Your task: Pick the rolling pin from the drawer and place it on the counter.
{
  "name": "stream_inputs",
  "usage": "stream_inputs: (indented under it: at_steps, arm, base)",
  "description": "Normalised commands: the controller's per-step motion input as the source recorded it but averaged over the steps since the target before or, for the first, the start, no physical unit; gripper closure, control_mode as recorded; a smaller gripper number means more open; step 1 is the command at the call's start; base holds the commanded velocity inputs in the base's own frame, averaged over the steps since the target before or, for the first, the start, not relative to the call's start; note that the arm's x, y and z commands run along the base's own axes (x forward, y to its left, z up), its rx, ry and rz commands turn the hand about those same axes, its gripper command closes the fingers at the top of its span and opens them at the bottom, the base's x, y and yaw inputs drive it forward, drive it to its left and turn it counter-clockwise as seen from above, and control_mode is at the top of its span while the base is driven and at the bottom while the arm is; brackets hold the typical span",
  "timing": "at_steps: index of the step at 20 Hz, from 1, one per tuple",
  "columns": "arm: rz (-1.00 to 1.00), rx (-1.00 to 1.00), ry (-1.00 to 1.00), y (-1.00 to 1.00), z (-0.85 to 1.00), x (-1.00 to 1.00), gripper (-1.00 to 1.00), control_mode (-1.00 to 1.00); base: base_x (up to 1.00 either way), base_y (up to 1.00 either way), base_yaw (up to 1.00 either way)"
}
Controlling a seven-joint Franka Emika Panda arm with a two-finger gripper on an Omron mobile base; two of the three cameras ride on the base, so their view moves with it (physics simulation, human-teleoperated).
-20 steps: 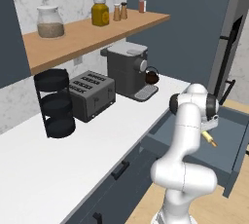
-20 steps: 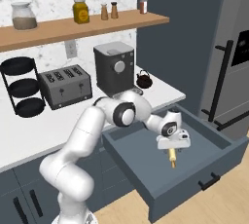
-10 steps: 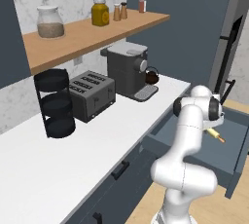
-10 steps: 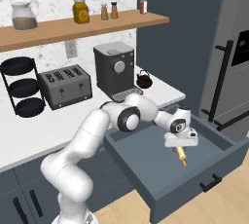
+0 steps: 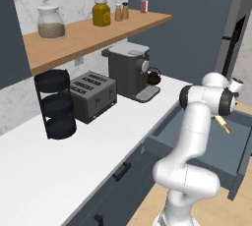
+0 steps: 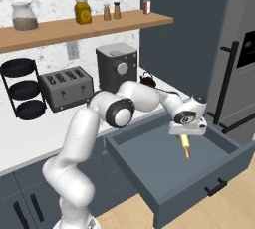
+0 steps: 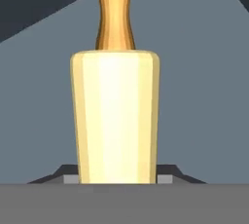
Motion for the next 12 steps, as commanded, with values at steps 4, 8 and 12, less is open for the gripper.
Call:
stream_inputs:
  at_steps: [4,8,12]
  arm:
    - [0.00,-0.03,-0.42,1.00,0.76,-0.32,1.00,-1.00]
    - [0.01,-0.09,-0.40,1.00,0.69,-0.06,1.00,-1.00]
    - [0.04,-0.13,-0.34,1.00,0.76,0.00,1.00,-1.00]
  base:
    - [0.00,0.00,0.00]
    - [0.00,0.00,0.00]
    - [0.00,0.00,0.00]
